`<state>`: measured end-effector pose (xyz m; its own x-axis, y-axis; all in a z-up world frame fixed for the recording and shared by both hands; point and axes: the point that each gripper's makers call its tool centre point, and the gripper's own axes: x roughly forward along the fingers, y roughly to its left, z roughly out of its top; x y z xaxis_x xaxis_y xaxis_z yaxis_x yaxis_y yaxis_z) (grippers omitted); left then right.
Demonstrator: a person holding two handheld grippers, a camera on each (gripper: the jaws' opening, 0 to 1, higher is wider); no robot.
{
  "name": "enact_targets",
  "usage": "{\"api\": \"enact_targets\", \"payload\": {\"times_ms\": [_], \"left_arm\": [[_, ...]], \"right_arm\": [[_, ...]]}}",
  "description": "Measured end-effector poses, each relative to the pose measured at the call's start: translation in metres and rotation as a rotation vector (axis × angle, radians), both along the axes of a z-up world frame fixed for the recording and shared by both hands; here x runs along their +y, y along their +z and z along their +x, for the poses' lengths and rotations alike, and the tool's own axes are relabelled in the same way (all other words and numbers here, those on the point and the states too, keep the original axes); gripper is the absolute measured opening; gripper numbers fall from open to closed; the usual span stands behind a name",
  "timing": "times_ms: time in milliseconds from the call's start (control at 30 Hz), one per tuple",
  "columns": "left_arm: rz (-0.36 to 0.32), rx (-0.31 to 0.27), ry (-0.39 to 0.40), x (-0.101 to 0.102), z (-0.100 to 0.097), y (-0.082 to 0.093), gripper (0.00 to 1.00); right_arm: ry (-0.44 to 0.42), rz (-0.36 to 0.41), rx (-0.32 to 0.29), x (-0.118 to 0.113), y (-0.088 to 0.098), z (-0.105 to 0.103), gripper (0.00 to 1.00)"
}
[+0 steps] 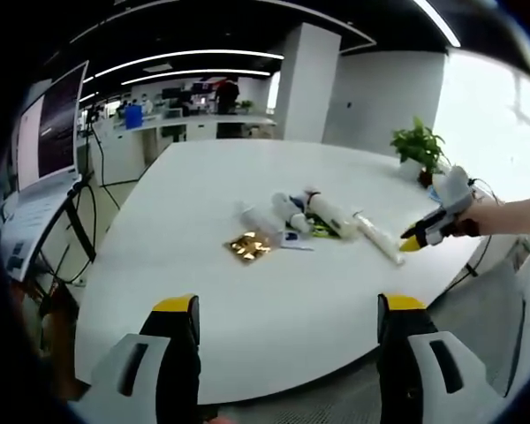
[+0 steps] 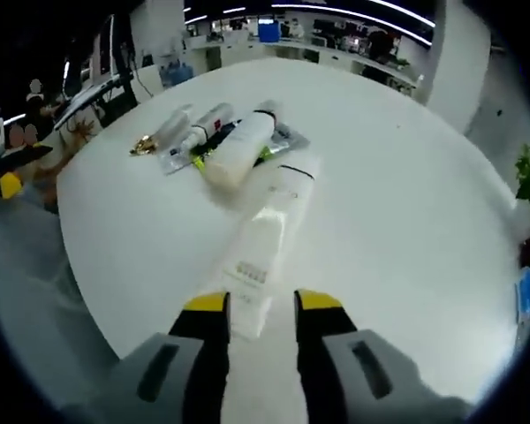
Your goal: Arrange the skincare products in the storage area until every visible bottle or jar stands upright without overlapping.
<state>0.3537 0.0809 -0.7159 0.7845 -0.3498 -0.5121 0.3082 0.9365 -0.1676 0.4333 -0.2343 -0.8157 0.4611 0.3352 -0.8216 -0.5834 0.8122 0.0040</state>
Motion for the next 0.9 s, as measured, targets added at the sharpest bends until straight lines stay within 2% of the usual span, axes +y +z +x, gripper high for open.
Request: {"api": "enact_targets", "payload": {"times_ms": [200,500,900], "left_arm": [[0.000,0.001,-0.001,0.000,0.000,0.000,0.80],[0.000,0.001,0.000,0.000,0.000,0.000,0.80],[-0.001,-0.005,0.009,0.002,0.000,0.001,0.80]], "right_arm": [[-0.023,0.058,0.035,0.015,-0.004,-0.014,0.27],[0.010,0.100,0.052,0.044,-0.002,-0.025,0.27],[0.094,0.101,0.057,0.073,0.000,-0.020,0.27]]}}
